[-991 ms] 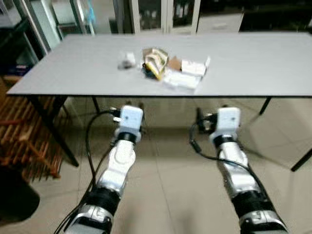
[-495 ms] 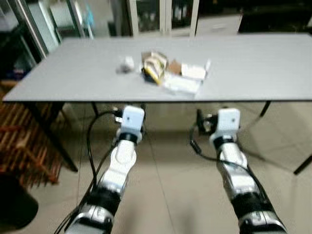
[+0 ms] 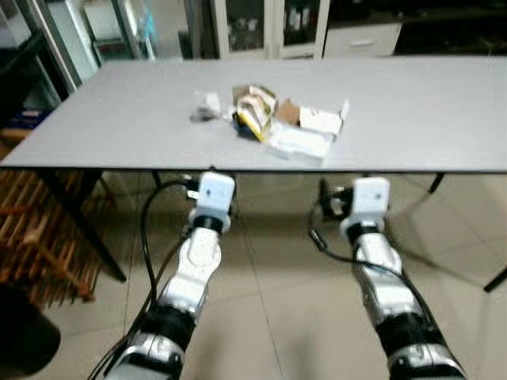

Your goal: Picking trash to rubbish bin

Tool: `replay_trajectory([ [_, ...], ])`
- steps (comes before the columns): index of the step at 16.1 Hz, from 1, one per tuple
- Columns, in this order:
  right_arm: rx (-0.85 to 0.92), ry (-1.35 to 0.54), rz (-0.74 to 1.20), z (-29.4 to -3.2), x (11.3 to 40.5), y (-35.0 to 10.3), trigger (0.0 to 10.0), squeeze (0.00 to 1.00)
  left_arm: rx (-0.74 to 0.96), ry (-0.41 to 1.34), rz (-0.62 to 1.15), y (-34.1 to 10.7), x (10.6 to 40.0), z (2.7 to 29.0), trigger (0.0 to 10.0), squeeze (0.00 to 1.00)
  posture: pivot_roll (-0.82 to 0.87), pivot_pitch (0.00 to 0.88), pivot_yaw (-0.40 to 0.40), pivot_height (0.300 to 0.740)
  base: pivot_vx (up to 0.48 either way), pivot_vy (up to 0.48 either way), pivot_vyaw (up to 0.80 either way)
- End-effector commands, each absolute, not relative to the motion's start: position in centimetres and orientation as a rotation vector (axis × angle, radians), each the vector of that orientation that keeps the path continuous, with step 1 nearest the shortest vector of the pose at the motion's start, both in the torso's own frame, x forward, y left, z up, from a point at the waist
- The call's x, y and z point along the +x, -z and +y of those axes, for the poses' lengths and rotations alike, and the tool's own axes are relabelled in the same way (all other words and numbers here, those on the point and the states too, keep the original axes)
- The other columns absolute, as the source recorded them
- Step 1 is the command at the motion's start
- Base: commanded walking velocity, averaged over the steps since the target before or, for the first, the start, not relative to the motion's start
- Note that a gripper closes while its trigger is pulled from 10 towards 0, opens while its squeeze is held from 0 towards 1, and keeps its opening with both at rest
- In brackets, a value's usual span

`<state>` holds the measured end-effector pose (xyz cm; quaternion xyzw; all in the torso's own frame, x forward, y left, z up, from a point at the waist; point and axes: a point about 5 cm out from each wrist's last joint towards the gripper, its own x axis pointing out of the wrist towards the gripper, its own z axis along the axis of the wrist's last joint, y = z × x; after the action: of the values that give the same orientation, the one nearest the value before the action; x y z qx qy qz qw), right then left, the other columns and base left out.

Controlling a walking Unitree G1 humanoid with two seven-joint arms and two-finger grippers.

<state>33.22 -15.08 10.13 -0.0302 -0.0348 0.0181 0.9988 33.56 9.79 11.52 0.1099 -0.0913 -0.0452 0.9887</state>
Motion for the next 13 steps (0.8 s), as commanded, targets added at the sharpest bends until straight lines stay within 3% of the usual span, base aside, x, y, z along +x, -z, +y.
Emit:
replay_trajectory([
  [1, -0.044, -0.066, -0.085, -13.87, 33.47, -10.61, 10.0, 0.00, 0.240, 0.057, -0.185, -11.79, 33.84, 10.99, 10.0, 0.00, -0.01, 0.024, 0.032, 0.740, 0.326, 0.000, 0.00],
  [3, -0.027, -0.063, -0.077, -13.86, 33.48, -10.53, 10.0, 0.00, 0.240, 0.057, -0.183, -11.78, 33.85, 11.00, 10.0, 0.00, -0.01, 0.024, 0.033, 0.740, 0.326, 0.000, 0.00],
  [5, -0.026, -0.062, -0.081, -13.92, 33.53, -10.60, 10.0, 0.00, 0.241, 0.059, -0.183, -11.79, 33.88, 10.96, 10.0, 0.00, -0.01, 0.025, 0.034, 0.740, 0.326, 0.000, -0.73],
  [13, -0.033, -0.051, -0.091, -14.04, 34.03, -11.12, 10.0, 0.00, 0.243, 0.052, -0.185, -12.09, 34.20, 11.17, 10.0, 0.00, -0.01, 0.038, 0.033, 0.740, 0.328, 0.000, 0.00],
])
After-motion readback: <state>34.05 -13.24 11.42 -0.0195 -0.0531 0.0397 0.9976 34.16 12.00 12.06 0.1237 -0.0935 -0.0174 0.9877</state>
